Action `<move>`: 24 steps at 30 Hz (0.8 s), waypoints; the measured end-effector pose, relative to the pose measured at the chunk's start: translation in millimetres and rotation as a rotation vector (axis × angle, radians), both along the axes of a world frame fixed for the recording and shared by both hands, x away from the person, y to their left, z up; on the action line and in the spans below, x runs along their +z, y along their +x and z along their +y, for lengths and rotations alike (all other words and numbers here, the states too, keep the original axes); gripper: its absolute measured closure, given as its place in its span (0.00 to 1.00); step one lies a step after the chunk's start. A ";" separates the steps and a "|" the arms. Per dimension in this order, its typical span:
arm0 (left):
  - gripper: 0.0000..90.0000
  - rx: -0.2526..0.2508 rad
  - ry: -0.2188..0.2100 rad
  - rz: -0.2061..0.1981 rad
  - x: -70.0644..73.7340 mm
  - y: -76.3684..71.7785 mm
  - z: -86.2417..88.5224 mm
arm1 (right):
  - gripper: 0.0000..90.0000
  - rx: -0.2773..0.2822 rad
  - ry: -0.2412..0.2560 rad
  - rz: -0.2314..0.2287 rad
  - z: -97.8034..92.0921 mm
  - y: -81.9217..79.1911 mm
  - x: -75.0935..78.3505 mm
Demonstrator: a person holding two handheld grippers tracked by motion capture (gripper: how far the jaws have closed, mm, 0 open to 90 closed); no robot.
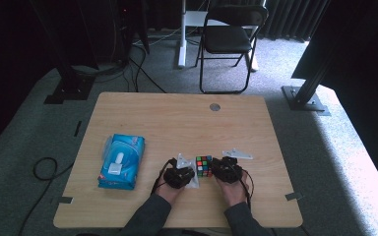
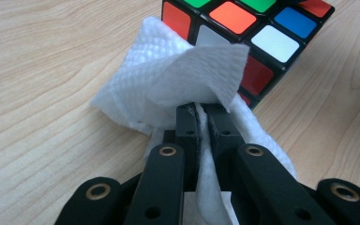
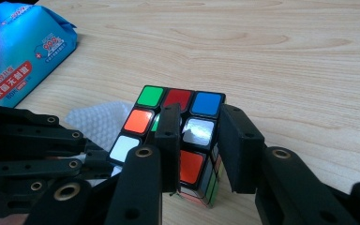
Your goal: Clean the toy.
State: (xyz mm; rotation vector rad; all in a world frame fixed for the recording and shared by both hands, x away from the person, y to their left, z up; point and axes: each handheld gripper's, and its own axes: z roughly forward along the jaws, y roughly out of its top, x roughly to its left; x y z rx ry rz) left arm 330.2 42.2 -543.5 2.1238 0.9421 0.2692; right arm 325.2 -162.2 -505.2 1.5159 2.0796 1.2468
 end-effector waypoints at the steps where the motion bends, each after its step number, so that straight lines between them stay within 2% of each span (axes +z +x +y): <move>1: 0.95 -0.001 -0.002 0.000 -0.2 0.2 0.3 | 0.78 0.000 0.000 0.000 0.0 0.0 0.0; 14: 0.94 0.009 0.001 -0.006 1.5 1.3 2.6 | 0.78 0.001 -0.001 -0.002 0.0 -0.2 -0.1; 24: 0.93 0.033 -0.031 -0.018 10.3 4.2 15.5 | 0.78 0.002 0.001 0.005 -0.2 0.5 0.3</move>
